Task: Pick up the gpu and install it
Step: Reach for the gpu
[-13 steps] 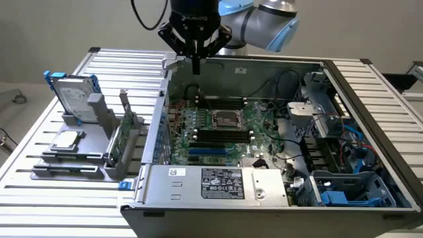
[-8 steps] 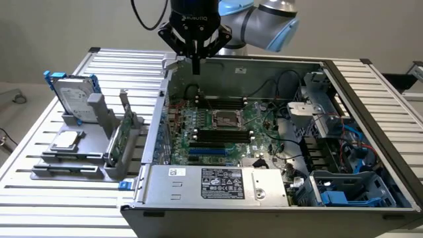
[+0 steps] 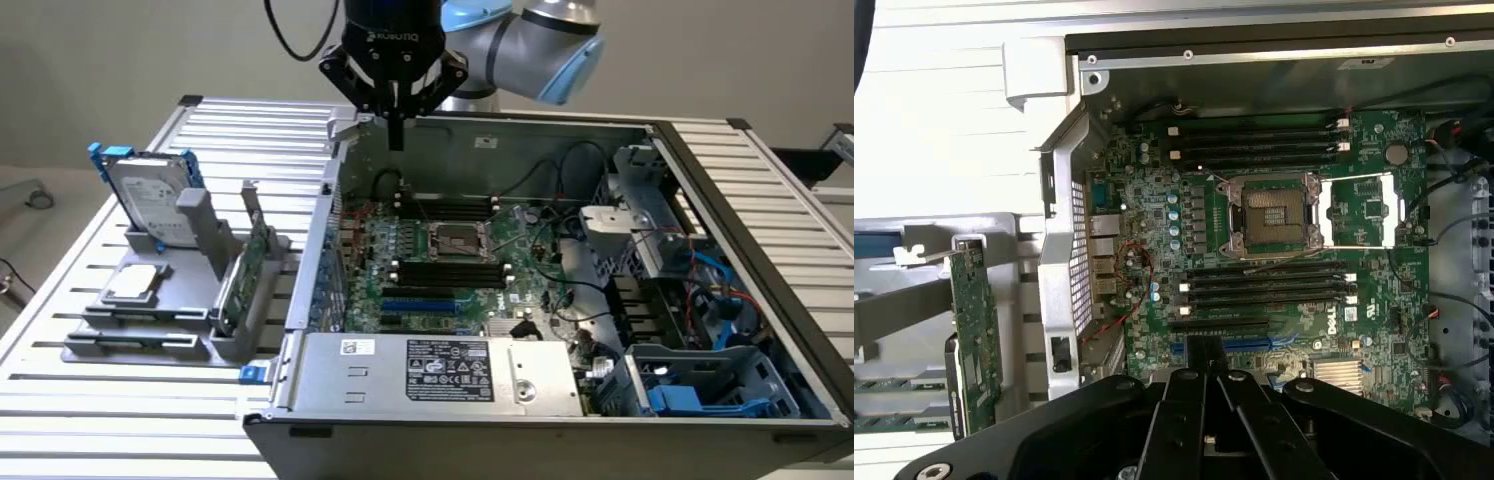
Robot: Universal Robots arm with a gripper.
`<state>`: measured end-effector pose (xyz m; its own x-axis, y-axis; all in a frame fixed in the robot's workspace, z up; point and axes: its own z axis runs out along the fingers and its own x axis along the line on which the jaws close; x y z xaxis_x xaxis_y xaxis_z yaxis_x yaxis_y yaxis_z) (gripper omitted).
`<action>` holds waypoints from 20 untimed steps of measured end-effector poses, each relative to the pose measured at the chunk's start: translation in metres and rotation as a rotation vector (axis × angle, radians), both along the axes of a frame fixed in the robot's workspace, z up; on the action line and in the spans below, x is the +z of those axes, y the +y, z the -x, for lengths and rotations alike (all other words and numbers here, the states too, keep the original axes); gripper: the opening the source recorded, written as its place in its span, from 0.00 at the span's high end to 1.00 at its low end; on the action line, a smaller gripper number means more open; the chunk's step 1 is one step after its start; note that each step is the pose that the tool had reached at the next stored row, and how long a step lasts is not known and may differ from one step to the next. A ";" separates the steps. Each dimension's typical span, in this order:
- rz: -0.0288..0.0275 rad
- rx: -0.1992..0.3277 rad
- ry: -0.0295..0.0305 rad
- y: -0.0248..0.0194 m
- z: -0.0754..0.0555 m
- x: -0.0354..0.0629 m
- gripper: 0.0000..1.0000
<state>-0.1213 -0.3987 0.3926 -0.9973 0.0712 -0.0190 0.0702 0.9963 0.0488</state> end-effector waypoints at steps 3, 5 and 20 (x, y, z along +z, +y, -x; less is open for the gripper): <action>0.0002 0.000 0.0001 0.0043 0.005 0.0001 0.89; 0.0000 0.000 0.0000 0.0096 0.011 0.0000 0.89; 0.0004 0.000 0.0009 0.0408 0.073 -0.0007 0.89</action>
